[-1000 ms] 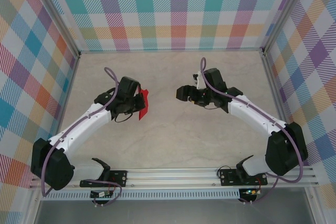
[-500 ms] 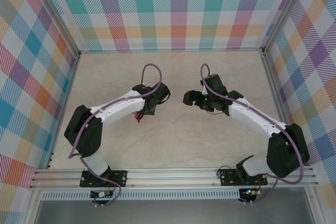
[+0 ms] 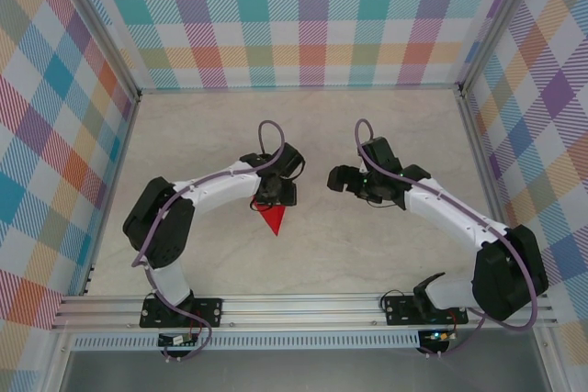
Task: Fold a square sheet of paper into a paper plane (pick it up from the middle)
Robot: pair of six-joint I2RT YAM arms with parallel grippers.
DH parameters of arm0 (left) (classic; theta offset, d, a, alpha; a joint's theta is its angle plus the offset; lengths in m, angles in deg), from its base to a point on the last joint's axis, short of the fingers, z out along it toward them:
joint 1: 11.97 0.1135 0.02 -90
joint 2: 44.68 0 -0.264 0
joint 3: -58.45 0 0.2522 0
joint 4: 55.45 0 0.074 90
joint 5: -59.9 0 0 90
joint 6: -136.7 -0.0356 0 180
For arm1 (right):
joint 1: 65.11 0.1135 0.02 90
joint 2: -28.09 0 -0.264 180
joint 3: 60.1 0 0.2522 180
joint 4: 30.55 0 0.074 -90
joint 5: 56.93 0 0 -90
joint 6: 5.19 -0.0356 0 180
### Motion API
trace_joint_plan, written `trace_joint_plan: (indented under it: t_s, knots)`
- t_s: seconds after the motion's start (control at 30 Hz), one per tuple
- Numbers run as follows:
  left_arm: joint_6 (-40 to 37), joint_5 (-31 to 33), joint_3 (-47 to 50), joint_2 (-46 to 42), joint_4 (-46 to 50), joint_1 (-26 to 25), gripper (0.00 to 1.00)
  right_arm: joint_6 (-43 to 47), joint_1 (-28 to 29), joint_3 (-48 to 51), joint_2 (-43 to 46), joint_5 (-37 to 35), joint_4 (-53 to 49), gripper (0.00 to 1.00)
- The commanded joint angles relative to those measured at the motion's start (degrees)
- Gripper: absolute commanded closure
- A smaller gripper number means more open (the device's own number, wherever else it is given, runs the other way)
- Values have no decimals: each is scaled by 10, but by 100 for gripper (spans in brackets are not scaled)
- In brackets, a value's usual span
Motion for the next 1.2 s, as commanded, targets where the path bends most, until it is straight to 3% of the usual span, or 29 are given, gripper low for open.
trace_joint_plan:
  t_s: [0.0,0.2,0.5,0.7,1.17]
  knots:
    - [19,-62,22,-67,-34,19,40,-4,3,10,3,20,14,12]
    - [51,-76,87,-152,-54,80,30,-36,48,3,-44,58,66,19]
    - [91,-22,192,-253,-23,191,20,-67,190,-144,-223,65,87,49]
    - [105,-12,249,-320,-17,250,14,-76,229,-235,-329,65,62,61]
    - [96,-48,257,-310,-26,267,12,-1,230,-283,-419,31,-16,63]
